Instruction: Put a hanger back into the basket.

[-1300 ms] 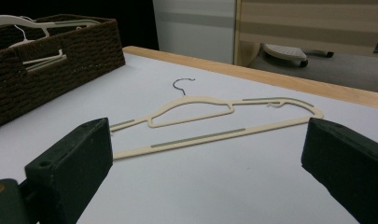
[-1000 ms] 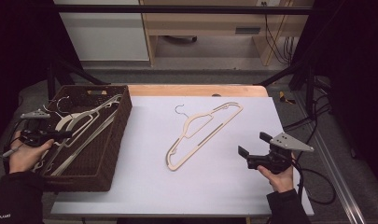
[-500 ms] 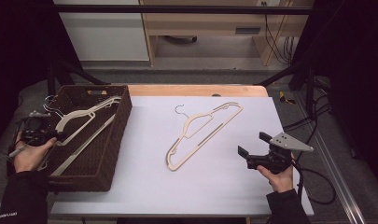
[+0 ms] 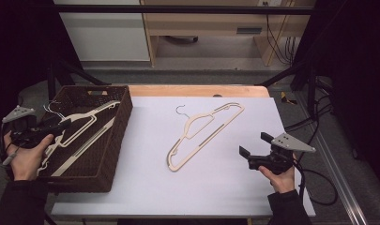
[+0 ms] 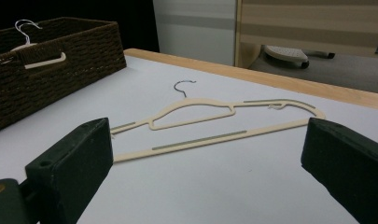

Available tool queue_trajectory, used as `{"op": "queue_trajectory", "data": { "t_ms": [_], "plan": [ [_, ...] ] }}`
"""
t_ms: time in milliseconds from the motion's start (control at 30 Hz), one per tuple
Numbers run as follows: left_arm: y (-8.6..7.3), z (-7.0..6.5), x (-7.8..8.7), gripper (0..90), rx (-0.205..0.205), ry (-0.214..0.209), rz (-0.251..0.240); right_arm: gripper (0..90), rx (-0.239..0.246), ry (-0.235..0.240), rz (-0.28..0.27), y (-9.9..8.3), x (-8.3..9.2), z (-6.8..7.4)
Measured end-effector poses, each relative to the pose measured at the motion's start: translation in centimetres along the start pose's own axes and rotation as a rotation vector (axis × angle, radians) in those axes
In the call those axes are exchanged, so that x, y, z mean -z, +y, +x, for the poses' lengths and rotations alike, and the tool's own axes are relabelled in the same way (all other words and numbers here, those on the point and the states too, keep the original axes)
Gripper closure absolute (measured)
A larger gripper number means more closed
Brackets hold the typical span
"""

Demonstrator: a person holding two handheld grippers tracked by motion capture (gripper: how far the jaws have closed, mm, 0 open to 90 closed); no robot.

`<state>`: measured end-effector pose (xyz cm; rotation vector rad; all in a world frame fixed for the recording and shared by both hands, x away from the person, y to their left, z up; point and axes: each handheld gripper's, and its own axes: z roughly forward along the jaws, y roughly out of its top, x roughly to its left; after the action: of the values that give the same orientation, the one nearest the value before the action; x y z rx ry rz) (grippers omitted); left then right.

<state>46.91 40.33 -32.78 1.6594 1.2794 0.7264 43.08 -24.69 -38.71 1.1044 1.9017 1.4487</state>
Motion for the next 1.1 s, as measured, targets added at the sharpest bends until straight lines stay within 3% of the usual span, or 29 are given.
{"op": "queue_trajectory", "data": {
  "t_ms": [200, 433, 833, 1100],
  "plan": [
    [0.5, -4.1, -0.1, 18.3, -0.021, -0.097, -0.101, 2.7, -0.003, -0.004, -0.005, 0.0, 0.1, -0.1],
    [0.7, -8.8, -1.3, 9.3, -0.055, -0.162, -0.115, 2.8, -0.002, -0.007, -0.001, 0.0, 0.0, -0.1],
    [0.1, -15.8, -4.3, 8.3, -0.115, -0.285, -0.082, 2.8, -0.006, -0.004, 0.009, -0.2, -0.3, -0.2],
    [-0.4, -19.1, -7.3, 10.2, -0.155, -0.336, -0.022, 2.9, -0.005, -0.002, 0.011, -0.2, -0.3, -0.3]
  ]
}}
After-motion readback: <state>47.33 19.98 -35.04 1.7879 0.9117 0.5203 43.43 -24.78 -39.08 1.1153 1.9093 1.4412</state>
